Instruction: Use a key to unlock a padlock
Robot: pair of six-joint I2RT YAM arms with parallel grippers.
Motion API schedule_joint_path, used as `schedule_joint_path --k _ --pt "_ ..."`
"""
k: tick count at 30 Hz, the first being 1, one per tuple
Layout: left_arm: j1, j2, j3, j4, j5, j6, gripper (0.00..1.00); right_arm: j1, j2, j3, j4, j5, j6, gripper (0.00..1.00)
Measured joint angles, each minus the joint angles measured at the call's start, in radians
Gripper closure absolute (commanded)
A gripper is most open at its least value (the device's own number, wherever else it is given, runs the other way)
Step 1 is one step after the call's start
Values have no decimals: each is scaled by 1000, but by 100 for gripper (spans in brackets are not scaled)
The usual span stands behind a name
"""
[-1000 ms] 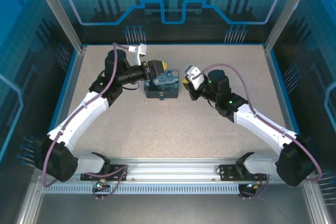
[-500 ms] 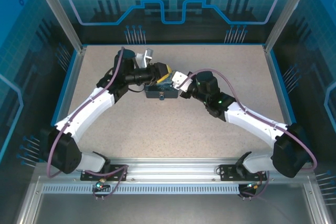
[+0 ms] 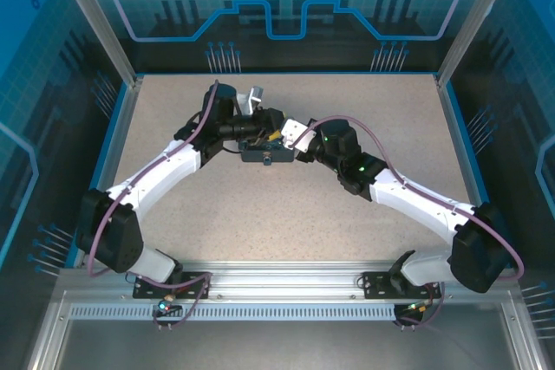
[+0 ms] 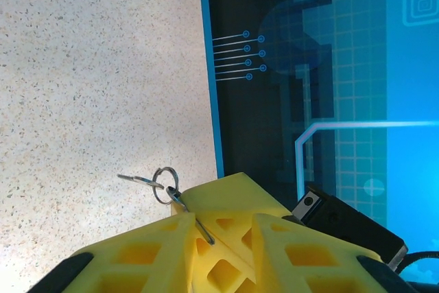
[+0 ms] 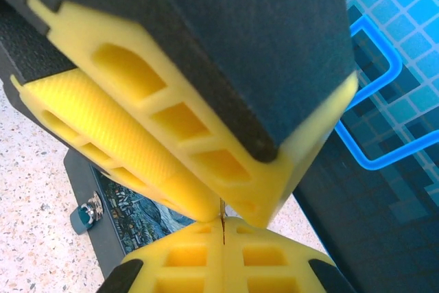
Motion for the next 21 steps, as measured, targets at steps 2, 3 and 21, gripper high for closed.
schedule_joint_path --k 2,3,21 --pt "0 1 0 0 0 -3 74 0 0 0 0 3 0 100" --pt "0 2 0 1 0 -4 75 0 0 0 0 5 0 100" --pt "0 12 -4 2 1 -6 99 20 -6 0 -18 71 -56 98"
